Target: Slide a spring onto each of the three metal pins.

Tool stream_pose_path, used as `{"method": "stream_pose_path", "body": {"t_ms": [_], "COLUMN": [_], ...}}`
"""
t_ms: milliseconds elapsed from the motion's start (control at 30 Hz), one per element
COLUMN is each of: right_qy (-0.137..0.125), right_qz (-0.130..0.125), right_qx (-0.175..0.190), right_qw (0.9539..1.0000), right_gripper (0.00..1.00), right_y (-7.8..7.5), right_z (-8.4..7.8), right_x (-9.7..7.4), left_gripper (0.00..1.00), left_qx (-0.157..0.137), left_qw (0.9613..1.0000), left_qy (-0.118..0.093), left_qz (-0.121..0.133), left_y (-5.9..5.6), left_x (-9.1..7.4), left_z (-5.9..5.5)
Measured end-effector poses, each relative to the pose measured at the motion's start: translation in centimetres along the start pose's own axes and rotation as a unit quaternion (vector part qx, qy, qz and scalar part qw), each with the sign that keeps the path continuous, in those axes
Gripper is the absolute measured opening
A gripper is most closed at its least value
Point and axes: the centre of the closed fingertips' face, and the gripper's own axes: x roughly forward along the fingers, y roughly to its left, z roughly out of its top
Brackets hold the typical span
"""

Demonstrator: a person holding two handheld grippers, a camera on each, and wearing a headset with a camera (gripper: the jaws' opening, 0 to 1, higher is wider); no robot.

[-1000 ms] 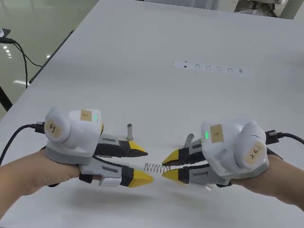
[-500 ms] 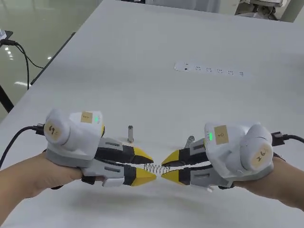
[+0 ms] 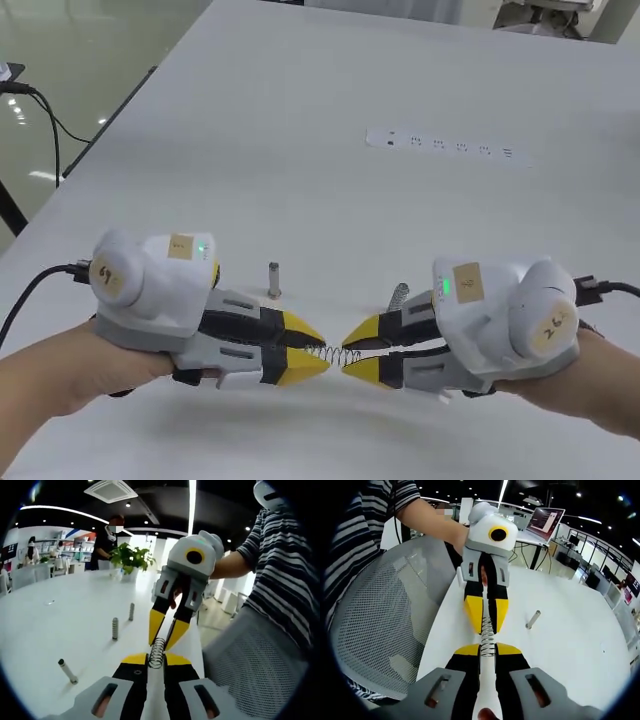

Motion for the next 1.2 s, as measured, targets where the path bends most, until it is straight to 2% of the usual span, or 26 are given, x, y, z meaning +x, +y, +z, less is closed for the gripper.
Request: {"method": "stream_pose_path", "body": {"t_ms": [233, 533, 733, 900, 1200], "right_qy": [0.001, 0.003, -0.003, 0.011, 0.022], "right_qz": [0.002, 0.008, 0.007, 0.010, 0.011], "right_qx": [0.001, 0.003, 0.034, 0.026, 0.006], "right_qw": [1.0000, 1.0000, 0.9994, 0.9995, 0.9997], "right_gripper": [0.07, 0.08, 0.08, 0.11, 0.08], "right_y": [0.1, 0.5, 0.4, 0.8, 0.9], "right_z": [-0.1, -0.2, -0.4, -1.0, -1.3], "right_x": [0.0, 0.0, -0.1, -0.2, -0.1], "left_gripper": [0.03, 0.02, 0.02, 0.02, 0.02], "left_qx": [0.009, 0.007, 0.007, 0.006, 0.009], "left_qw": [0.9999, 0.9998, 0.9998, 0.9997, 0.9994], "left_qy": [0.000, 0.005, 0.007, 0.008, 0.012], "left_qz": [-0.004, -0.017, -0.020, -0.021, -0.032], "left_y": [-0.1, -0.6, -0.8, -0.8, -1.0], "left_x": [0.1, 0.1, 0.1, 0.1, 0.2], "left_z": [0.0, -0.1, -0.2, -0.3, -0.3]}}
